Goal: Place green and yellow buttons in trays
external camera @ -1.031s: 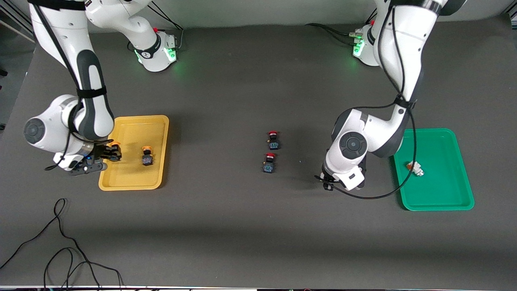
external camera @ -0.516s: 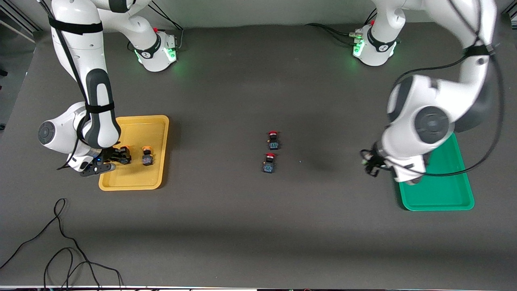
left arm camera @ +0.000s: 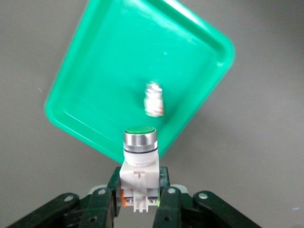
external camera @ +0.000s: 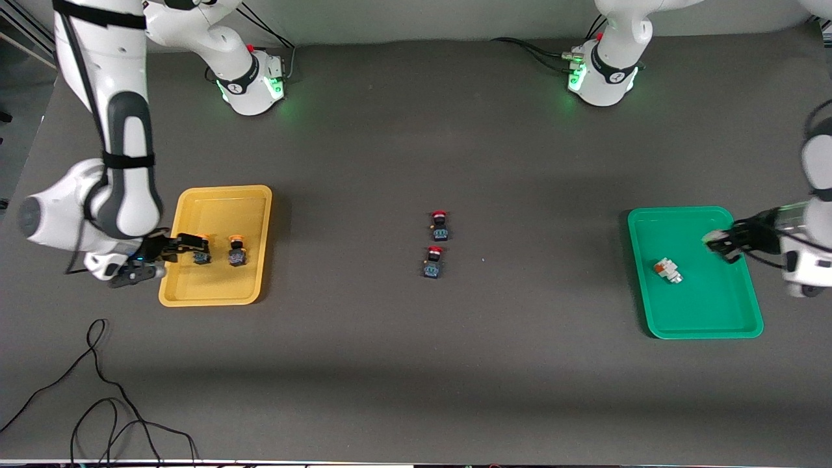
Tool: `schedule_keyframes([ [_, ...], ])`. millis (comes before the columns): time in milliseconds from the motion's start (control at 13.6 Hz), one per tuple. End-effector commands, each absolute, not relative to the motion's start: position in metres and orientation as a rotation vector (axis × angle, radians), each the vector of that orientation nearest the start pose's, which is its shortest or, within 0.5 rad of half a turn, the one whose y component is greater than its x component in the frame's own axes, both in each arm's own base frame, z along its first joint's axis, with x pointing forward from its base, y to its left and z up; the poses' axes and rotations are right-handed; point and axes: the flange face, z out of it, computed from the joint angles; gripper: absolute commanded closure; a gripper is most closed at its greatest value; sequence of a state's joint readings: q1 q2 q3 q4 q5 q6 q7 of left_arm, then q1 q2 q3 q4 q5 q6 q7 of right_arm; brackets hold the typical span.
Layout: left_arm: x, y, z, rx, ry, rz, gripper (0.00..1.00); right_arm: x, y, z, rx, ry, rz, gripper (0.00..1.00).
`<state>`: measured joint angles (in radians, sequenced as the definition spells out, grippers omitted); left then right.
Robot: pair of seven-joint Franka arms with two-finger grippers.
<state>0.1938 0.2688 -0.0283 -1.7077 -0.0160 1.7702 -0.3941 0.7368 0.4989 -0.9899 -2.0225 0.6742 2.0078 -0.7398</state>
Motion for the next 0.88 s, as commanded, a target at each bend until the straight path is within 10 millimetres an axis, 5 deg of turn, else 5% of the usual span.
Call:
schedule_keyframes([
  [0,0.597,0.148,0.378,-3.084,-0.622,0.299,0.88,0.593,-0.053,0.390,-2.917,-0.058,0.225,0.00],
  [295,0.597,0.166,0.295,-3.089,-0.448,0.192,0.84,0.607,0.004,0.515,-3.014,0.066,0.342,0.00],
  [516,0.599,0.175,0.239,-3.111,-0.354,0.156,0.85,0.595,0.005,0.594,-3.042,0.101,0.312,0.00],
  [663,0.598,0.182,0.219,-3.125,-0.253,0.154,0.80,0.587,-0.003,0.626,-3.064,0.125,0.268,0.00],
  [736,0.596,0.186,0.212,-3.125,-0.227,0.157,0.62,0.586,-0.009,0.630,-3.072,0.143,0.261,0.00],
  [810,0.596,0.185,0.209,-3.116,-0.204,0.165,0.32,0.585,-0.011,0.630,-3.084,0.144,0.267,0.00],
])
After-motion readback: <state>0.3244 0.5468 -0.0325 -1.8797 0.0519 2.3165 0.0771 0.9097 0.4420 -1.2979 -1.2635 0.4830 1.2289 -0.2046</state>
